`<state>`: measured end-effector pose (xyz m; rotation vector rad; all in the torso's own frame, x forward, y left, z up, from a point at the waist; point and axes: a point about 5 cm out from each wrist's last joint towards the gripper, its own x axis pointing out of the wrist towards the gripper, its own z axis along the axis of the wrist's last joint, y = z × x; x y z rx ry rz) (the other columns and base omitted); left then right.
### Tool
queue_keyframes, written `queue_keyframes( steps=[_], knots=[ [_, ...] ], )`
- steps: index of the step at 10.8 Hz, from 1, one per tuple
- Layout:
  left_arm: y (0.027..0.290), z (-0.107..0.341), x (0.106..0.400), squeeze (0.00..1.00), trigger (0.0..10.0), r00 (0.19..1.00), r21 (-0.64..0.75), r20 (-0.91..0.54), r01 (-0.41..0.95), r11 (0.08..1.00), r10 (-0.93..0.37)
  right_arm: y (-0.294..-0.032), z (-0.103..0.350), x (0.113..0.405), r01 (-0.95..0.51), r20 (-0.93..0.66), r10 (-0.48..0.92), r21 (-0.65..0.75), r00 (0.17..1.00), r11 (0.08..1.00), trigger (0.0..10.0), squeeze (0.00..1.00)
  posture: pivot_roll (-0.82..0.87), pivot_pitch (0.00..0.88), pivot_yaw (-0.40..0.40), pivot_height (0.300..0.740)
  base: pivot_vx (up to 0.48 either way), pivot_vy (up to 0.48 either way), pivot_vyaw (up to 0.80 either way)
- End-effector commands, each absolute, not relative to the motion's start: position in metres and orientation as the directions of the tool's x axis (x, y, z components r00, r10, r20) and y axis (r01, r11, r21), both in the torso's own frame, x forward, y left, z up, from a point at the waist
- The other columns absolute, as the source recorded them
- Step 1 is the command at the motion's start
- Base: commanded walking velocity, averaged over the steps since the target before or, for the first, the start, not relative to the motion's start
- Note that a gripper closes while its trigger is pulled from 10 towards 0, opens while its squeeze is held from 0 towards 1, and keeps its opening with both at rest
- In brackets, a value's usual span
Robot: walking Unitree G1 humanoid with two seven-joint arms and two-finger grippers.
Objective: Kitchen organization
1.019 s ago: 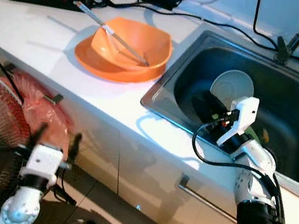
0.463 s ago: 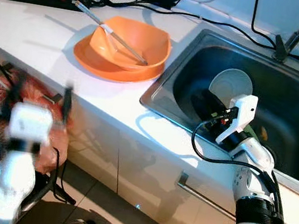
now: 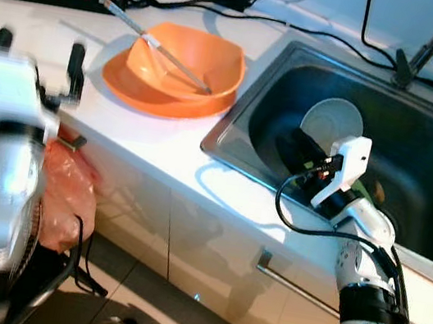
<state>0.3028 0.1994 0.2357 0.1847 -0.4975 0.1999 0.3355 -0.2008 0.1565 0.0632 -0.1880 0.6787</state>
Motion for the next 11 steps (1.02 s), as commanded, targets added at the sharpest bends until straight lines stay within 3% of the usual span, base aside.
queue_keyframes(
  steps=[1, 4, 7, 8, 11],
  knots=[
    [0.201, 0.237, 0.312, 0.00, 10.0, 0.878, 0.092, 0.458, -0.199, 0.976, 0.136, -0.198, 0.141, 0.333, -0.630, 0.144, 0.620, 0.040, 0.771, 0.775, 10.0, 0.00, 0.10, 0.151, -0.017, 0.740, 0.000, 0.000, 0.00],
    [0.190, 0.239, 0.356, 0.00, 10.0, 0.941, -0.102, 0.330, -0.047, 0.994, 0.078, -0.193, 0.140, 0.334, -0.634, 0.147, 0.623, 0.041, 0.768, 0.772, 10.0, 0.00, 0.08, 0.149, -0.017, 0.740, 0.000, 0.000, 0.00],
    [0.173, 0.246, 0.380, 0.00, 10.0, 0.952, -0.210, 0.306, 0.083, 0.974, -0.015, -0.191, 0.138, 0.329, -0.635, 0.147, 0.623, 0.041, 0.768, 0.772, 10.0, 0.00, 0.07, 0.164, -0.007, 0.740, 0.000, 0.000, 0.00],
    [0.174, 0.250, 0.388, 0.00, 10.0, 0.952, -0.275, 0.306, 0.106, 0.956, -0.017, -0.190, 0.137, 0.327, -0.635, 0.152, 0.624, 0.043, 0.767, 0.771, 10.0, 0.00, 0.05, 0.168, -0.005, 0.740, 0.000, 0.000, 0.00],
    [0.185, 0.258, 0.396, 0.00, 10.0, 0.950, -0.294, 0.313, 0.074, 0.953, 0.023, -0.185, 0.139, 0.318, -0.658, 0.159, 0.645, 0.038, 0.747, 0.752, 10.0, 0.00, 0.03, 0.187, -0.004, 0.740, 0.000, 0.000, 0.00]
  ],
)
